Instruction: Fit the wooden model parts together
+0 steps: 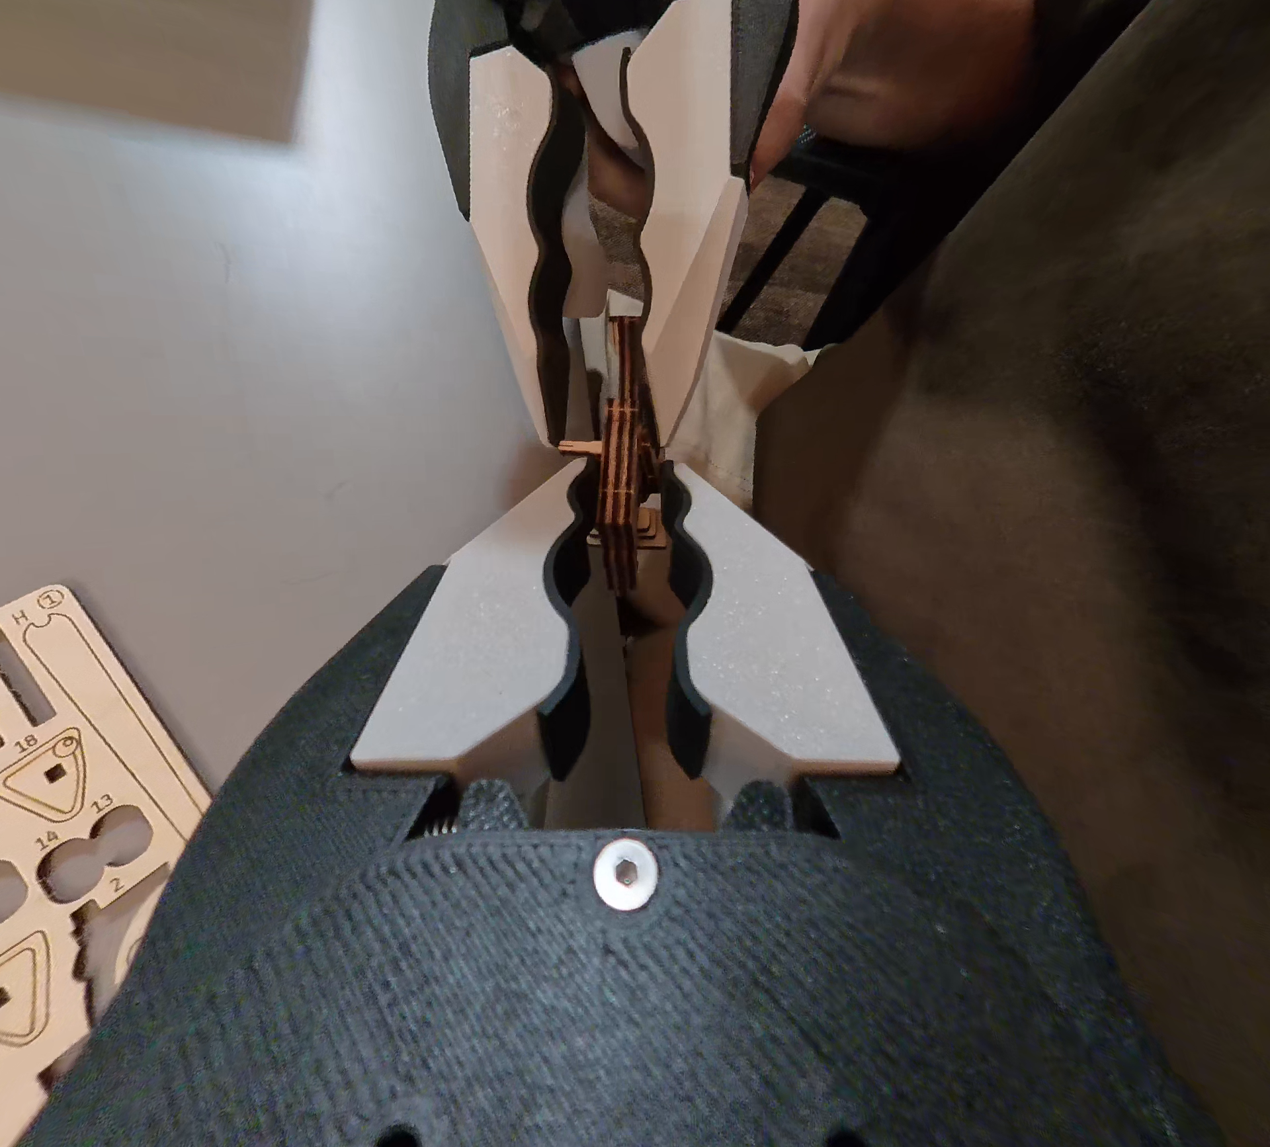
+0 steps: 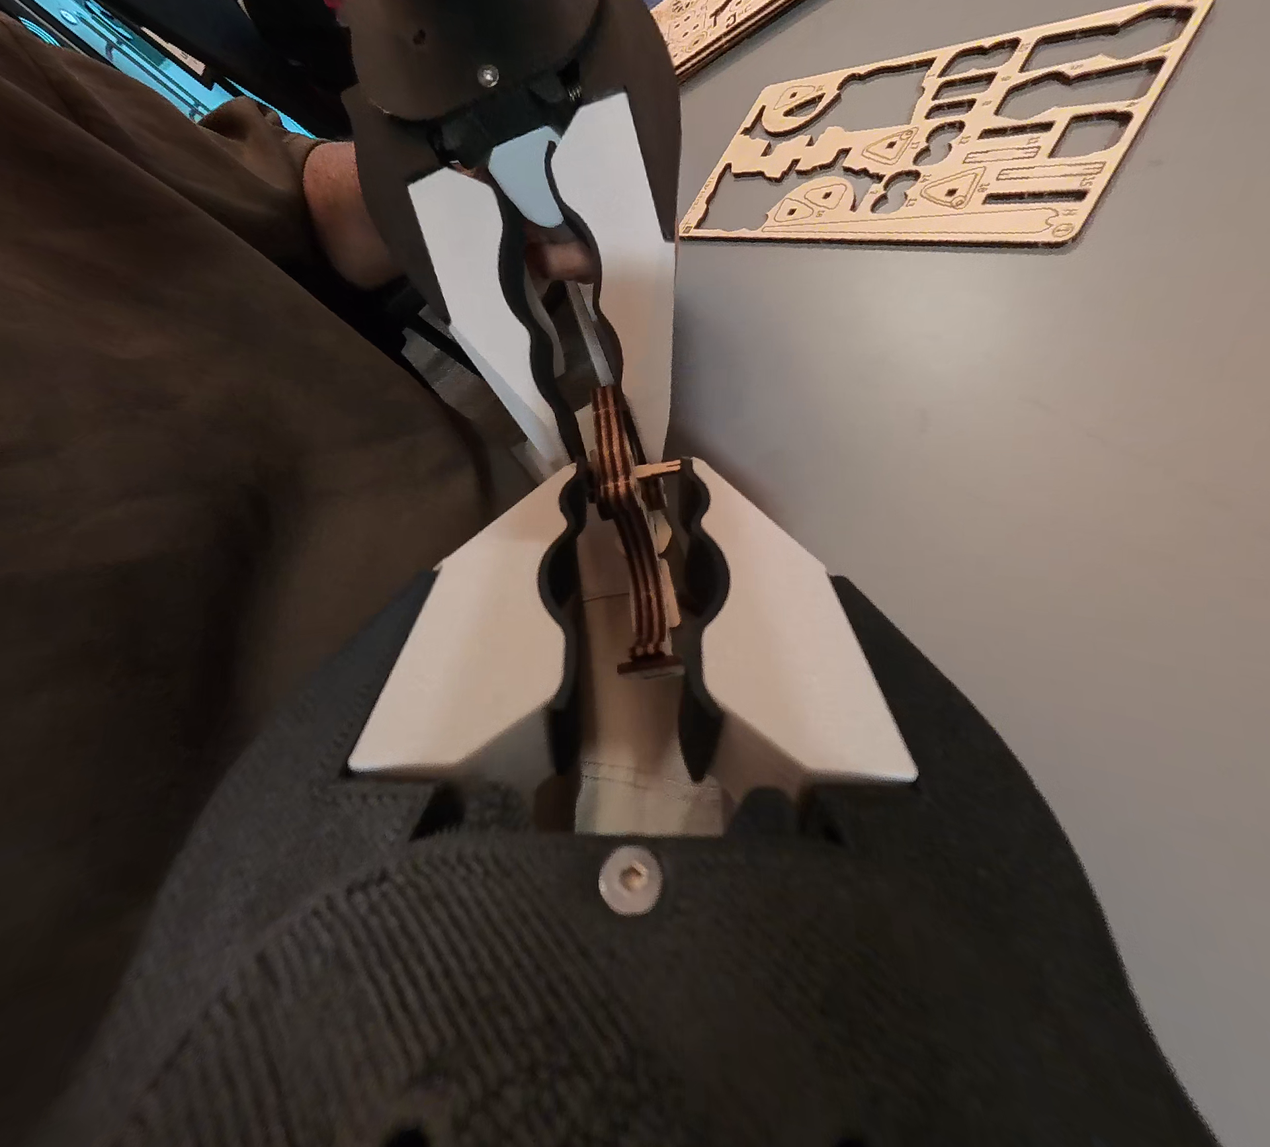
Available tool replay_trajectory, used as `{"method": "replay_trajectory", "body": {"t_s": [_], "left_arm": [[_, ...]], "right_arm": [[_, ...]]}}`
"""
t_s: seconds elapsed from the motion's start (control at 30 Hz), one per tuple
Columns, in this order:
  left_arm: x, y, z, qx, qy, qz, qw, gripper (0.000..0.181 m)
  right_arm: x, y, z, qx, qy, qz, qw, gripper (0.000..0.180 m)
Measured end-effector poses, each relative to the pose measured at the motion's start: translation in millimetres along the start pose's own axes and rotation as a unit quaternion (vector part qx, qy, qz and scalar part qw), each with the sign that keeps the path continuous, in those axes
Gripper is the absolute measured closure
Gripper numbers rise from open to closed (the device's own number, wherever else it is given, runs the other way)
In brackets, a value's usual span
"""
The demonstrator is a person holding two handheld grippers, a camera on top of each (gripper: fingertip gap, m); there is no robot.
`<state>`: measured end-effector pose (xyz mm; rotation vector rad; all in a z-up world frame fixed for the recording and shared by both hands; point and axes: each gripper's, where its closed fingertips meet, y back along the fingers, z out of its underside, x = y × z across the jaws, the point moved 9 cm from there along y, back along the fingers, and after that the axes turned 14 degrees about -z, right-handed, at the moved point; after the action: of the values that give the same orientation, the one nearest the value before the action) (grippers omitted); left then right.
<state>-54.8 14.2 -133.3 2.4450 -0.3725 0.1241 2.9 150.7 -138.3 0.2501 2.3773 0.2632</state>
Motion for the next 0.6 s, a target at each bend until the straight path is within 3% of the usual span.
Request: {"method": "replay_trajectory", "body": {"t_s": [0.2,0.4,0.6], "left_arm": [[-3,-1,2,0.008,0.025,0.017,1.0,0.167],[-7,-3,5,0.012,0.035,0.015,0.999,0.167],[-29,14,1,0.105,0.134,0.031,0.985,0.167]], "right_arm": [[6,2,1,0.031,-0.021,-0.025,0.999,0.152],[8,19,-7,0.102,-0.018,-0.014,0.995,0.134],[14,42,-12,0.204,-0.02,-0.001,0.979,0.131]]}}
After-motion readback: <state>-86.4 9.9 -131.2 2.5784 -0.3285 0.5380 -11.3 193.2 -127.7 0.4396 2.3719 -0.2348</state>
